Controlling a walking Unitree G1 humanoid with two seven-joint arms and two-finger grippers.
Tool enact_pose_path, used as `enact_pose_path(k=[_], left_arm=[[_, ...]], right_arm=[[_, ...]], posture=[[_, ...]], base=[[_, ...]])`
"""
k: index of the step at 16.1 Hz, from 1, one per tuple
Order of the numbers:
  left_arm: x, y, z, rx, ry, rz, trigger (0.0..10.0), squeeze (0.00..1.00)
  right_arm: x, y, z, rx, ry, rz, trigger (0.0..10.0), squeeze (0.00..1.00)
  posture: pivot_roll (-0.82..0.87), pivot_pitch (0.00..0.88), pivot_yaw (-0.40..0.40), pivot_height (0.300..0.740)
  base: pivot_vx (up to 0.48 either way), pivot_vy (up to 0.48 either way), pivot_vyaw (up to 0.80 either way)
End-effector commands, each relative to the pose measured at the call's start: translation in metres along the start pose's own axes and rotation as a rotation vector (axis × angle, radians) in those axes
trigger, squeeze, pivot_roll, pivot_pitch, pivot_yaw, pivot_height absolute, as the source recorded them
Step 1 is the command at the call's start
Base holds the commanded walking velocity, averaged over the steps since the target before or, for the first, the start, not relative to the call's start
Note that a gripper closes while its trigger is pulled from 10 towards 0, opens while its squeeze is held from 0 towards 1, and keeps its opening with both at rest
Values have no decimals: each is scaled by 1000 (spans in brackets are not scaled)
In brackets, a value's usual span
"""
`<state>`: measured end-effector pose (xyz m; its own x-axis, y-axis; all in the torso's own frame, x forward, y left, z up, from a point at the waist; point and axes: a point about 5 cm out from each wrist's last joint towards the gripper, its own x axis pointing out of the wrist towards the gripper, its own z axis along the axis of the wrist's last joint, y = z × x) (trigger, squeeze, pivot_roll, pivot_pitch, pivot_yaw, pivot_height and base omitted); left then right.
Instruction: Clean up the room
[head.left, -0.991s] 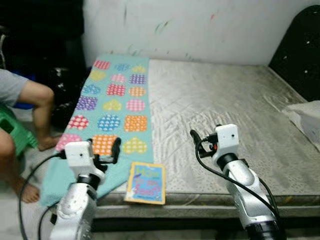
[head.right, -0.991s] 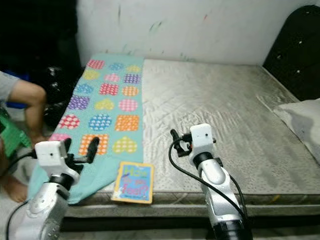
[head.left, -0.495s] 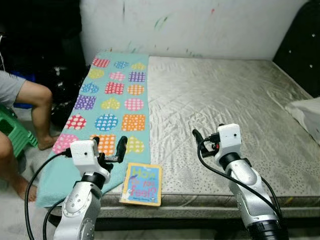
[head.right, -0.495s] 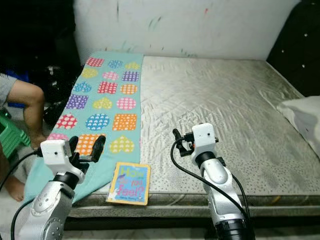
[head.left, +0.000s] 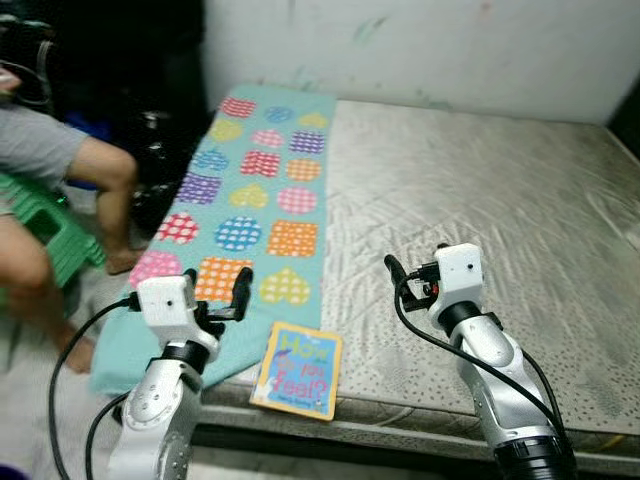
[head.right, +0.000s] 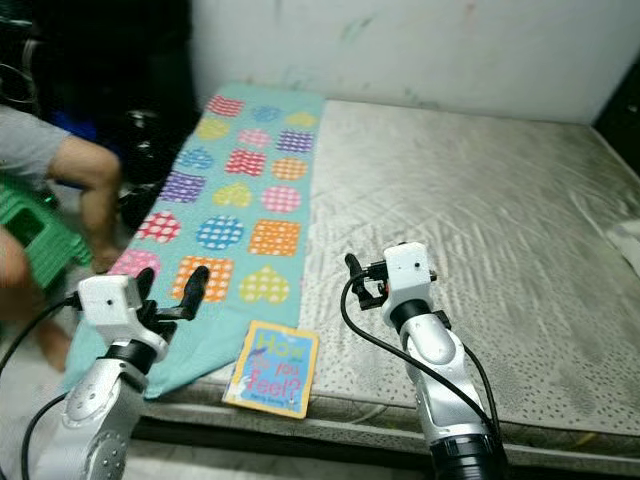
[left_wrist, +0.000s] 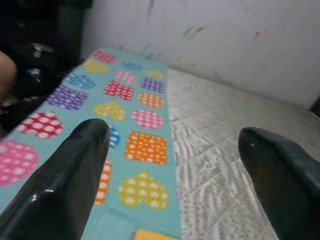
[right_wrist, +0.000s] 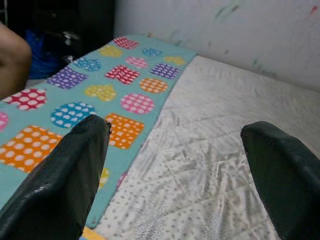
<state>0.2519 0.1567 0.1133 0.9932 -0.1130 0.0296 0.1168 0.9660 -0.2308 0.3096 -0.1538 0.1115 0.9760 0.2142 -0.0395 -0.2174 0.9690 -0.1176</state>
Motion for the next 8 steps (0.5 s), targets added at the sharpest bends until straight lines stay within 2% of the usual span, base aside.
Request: enact_pose_path(k=[1, 3, 8], left_arm=[[0, -2, 0, 3, 5, -17, 10000, 0], [1, -3, 0, 6, 5, -26, 10000, 0], [2, -4, 0, 7, 4, -35, 10000, 0]], right_arm=[[-1, -5, 1, -1, -6, -24, 10000, 0], [-1, -5, 0, -2, -7, -25, 10000, 0], [-2, -5, 0, 1, -6, -28, 10000, 0]], posture=[[-20, 0, -34, 740], [-21, 0, -33, 740], [-22, 0, -32, 740]], base=[[0, 0, 0], [0, 0, 0], [317, 0, 0]])
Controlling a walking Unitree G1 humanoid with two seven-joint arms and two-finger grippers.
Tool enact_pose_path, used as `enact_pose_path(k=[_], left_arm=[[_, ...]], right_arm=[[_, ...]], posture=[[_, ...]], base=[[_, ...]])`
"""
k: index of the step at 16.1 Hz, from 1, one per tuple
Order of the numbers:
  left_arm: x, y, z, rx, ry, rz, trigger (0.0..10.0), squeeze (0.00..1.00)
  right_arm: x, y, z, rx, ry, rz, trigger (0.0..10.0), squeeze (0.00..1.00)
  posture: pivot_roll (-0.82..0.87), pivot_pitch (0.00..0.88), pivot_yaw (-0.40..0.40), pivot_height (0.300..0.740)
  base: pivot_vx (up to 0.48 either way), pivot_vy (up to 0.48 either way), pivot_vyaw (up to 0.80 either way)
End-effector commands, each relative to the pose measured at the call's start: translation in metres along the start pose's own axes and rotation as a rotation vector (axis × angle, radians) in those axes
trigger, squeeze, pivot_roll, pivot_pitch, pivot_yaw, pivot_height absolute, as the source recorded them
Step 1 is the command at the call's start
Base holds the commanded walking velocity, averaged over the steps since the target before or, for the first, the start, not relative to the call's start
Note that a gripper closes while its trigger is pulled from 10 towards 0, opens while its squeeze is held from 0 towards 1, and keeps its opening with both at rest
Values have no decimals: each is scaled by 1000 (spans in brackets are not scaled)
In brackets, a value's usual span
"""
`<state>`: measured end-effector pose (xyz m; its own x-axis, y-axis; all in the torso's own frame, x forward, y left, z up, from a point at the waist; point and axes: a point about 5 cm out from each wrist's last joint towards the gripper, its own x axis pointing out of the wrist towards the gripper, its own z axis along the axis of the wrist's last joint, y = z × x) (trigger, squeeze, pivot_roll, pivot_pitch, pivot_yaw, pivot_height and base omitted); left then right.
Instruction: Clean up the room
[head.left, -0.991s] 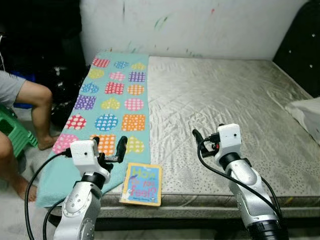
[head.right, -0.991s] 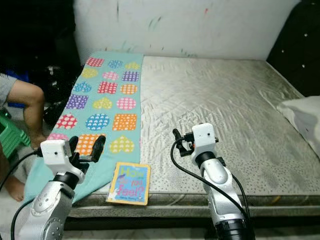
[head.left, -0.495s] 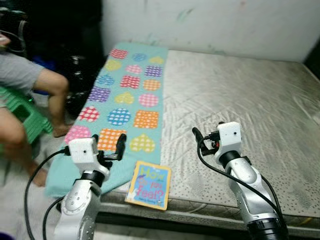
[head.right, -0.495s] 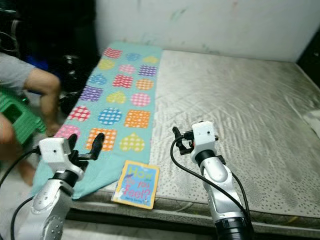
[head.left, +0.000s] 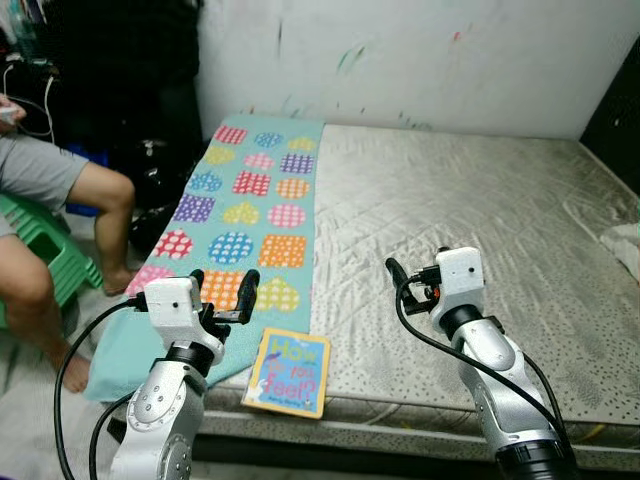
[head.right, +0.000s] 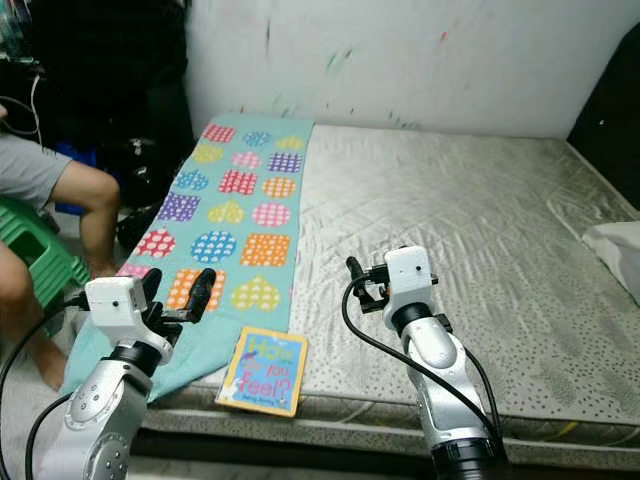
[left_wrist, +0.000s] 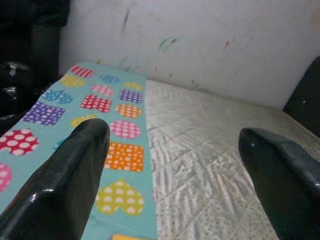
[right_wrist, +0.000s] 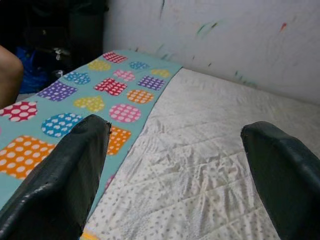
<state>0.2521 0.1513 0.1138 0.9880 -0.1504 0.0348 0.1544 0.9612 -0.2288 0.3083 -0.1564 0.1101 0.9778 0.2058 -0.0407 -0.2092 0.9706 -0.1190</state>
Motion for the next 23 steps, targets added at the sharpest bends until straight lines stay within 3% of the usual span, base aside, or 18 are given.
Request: enact_pose_path(k=[1, 13, 18, 23], left_arm=[[1, 1, 1, 6, 1, 5, 10000, 0], [0, 0, -1, 2, 10, 1, 10000, 0], [1, 1, -5, -10, 36, 29, 10000, 0], [1, 1, -5, -16, 37, 33, 10000, 0]], right_arm=[[0, -3, 1, 2, -7, -20, 10000, 0], [0, -4, 0, -4, -4, -18, 10000, 0], [-1, -5, -1, -7, -1, -16, 10000, 0], [1, -5, -1, -9, -4, -12, 10000, 0]], posture=[[-22, 0, -32, 740], [-18, 0, -35, 740], [-17, 0, -35, 740], [-16, 0, -37, 740]], base=[[315, 0, 0], [301, 0, -76], [0, 0, 0], [0, 0, -746]])
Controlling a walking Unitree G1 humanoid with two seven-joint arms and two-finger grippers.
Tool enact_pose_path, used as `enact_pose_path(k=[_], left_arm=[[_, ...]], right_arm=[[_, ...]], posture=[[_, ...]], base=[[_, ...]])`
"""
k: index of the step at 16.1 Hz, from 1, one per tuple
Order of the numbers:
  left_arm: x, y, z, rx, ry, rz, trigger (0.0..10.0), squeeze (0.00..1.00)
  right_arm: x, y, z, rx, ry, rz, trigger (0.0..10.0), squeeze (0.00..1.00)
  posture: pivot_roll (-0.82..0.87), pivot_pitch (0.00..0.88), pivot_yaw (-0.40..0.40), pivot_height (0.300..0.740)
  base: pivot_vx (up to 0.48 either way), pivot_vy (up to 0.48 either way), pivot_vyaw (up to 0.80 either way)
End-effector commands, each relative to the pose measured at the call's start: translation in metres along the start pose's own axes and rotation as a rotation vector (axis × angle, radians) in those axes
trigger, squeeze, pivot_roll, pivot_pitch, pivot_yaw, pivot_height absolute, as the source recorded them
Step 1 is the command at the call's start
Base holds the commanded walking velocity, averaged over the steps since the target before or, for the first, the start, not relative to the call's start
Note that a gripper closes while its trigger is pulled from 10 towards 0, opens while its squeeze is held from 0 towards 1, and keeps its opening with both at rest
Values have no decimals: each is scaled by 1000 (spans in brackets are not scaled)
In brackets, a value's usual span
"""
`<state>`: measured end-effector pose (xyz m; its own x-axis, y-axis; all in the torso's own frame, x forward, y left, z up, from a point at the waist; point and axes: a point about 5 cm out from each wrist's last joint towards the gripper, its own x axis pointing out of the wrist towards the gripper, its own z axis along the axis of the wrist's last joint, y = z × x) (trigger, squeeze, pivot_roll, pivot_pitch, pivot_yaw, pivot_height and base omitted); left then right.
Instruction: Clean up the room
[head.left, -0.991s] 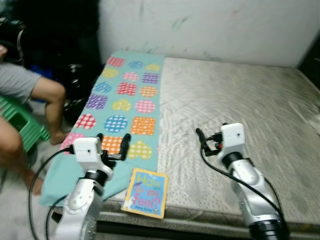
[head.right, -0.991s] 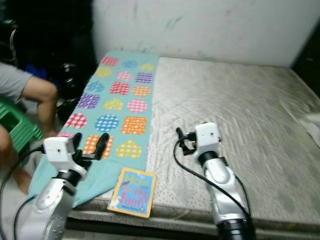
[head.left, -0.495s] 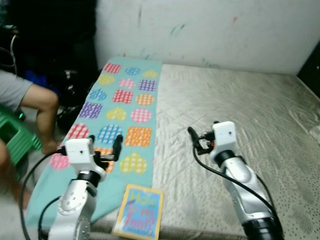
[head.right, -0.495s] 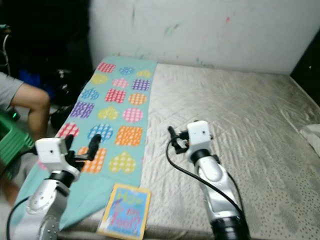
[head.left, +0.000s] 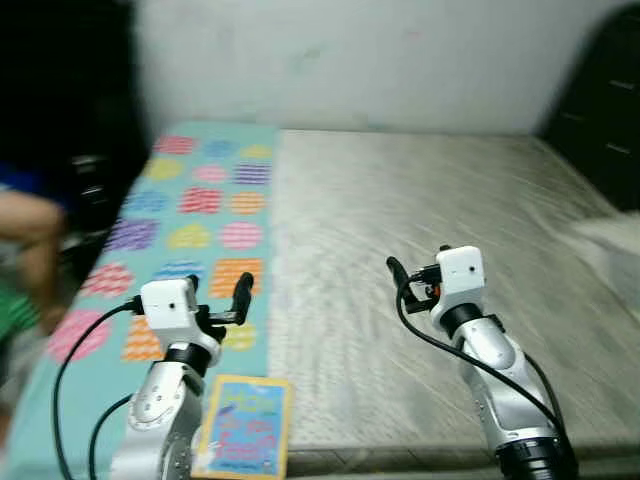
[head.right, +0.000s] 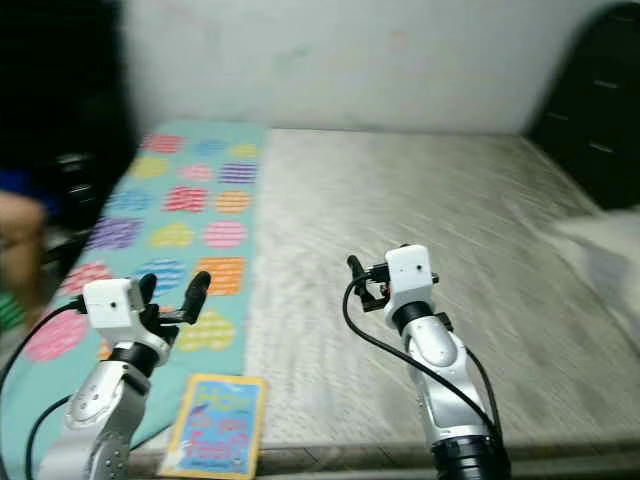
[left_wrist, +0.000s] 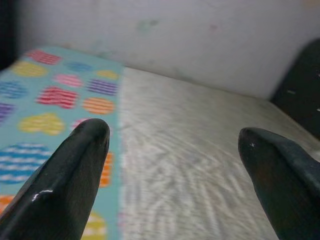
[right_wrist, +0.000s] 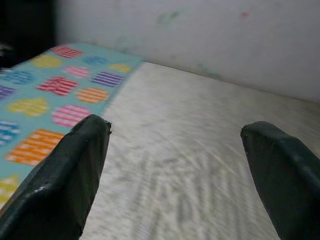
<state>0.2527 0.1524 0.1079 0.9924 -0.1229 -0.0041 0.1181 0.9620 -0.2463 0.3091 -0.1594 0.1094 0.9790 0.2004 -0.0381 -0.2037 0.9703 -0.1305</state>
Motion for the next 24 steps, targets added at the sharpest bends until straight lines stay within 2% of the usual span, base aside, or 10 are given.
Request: enact_pose_path(k=[1, 13, 16, 18, 20, 22, 23, 24], left_arm=[[1, -2, 0, 0, 5, -3, 10000, 0], [3, -2, 1, -5, 6, -2, 10000, 0], [5, 0, 4, 3, -6, 11, 10000, 0], [7, 6, 6, -2, -13, 65, 10000, 0], [6, 12, 1, -35, 29, 105, 10000, 0], [8, 16, -9, -66, 108, 100, 10000, 0], [9, 16, -12, -75, 132, 87, 10000, 0], [10, 11, -18, -101, 197, 19, 10000, 0]], right_arm=[[1, -2, 0, 3, -2, -6, 10000, 0], [0, 5, -2, -5, 13, 33, 10000, 0], [2, 7, -3, -17, 31, 31, 10000, 0], [6, 5, -1, -20, 41, 21, 10000, 0], [7, 5, 1, -42, 39, 24, 10000, 0], [5, 8, 3, -16, 25, 40, 10000, 0], [5, 8, 3, -6, 21, 43, 10000, 0], [4, 8, 5, 3, 12, 47, 10000, 0]], posture=[[-16, 0, -38, 740], [-21, 0, -35, 740], [-23, 0, -31, 740], [-26, 0, -30, 740], [-30, 0, -31, 740], [-33, 0, -35, 740], [-35, 0, -36, 740], [-38, 0, -37, 740]], base=[[0, 304, -513], [0, 442, -40], [0, 106, 0], [0, 0, 0], [0, 0, 0], [0, 0, 0], [0, 0, 0], [0, 0, 0]])
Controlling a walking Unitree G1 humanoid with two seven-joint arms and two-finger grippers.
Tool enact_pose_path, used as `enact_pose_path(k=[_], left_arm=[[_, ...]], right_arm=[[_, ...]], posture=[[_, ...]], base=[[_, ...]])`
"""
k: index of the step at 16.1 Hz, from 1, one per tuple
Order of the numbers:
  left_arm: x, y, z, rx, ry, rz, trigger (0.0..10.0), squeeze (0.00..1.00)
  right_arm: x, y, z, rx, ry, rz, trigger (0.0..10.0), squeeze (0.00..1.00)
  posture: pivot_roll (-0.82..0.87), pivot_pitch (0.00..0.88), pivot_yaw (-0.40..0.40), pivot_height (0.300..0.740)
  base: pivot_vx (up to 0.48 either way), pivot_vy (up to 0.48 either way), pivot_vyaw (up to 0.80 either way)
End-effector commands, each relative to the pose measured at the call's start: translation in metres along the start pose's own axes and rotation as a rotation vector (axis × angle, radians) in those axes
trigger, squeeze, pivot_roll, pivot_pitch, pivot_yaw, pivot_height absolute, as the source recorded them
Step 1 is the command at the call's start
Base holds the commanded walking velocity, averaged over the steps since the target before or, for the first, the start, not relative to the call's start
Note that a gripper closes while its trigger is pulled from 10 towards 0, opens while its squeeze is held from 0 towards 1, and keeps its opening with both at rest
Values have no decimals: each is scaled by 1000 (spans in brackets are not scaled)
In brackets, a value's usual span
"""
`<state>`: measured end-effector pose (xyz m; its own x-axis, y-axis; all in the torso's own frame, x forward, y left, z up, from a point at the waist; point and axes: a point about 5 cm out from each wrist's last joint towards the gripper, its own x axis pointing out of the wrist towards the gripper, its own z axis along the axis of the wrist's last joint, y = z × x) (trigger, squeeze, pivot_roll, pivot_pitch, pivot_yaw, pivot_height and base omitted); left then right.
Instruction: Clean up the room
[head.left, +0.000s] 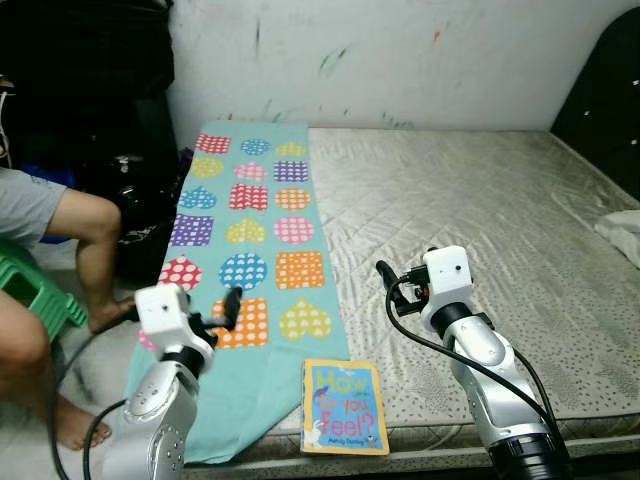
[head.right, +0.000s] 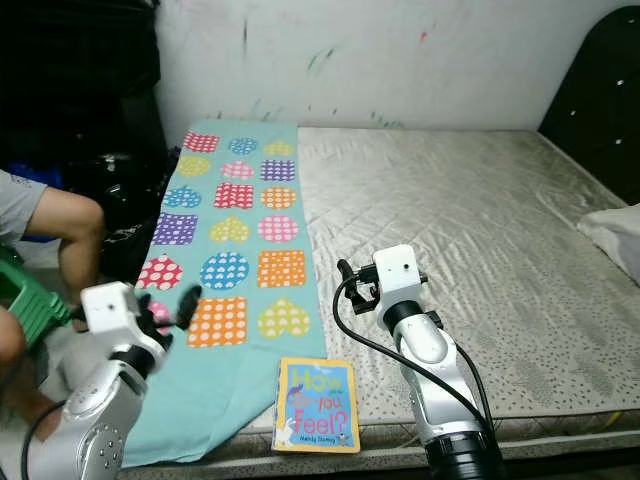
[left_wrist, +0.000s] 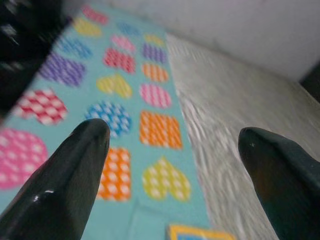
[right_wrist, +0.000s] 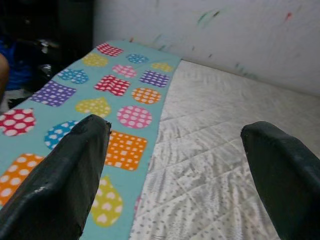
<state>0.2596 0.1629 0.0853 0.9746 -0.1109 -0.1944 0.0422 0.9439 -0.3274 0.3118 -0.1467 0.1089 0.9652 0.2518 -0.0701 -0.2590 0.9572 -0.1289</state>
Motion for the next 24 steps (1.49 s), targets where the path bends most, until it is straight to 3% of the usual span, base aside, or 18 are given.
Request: enact_pose_path(k=[1, 13, 24], left_arm=[[4, -10, -3, -4, 73, -100, 10000, 0], [-4, -7, -10, 1, 141, -144, 10000, 0], [-4, -2, -10, 15, 145, -99, 10000, 0]], right_arm=[[-1, -4, 4, 6, -13, -6, 10000, 0], [-6, 2, 2, 34, -14, 36, 10000, 0], [-10, 7, 1, 50, -21, 64, 10000, 0]], posture=[[-39, 0, -37, 740], [-33, 5, -41, 735], [-31, 22, -38, 620]], base=[[0, 0, 0], [0, 0, 0], [0, 0, 0]])
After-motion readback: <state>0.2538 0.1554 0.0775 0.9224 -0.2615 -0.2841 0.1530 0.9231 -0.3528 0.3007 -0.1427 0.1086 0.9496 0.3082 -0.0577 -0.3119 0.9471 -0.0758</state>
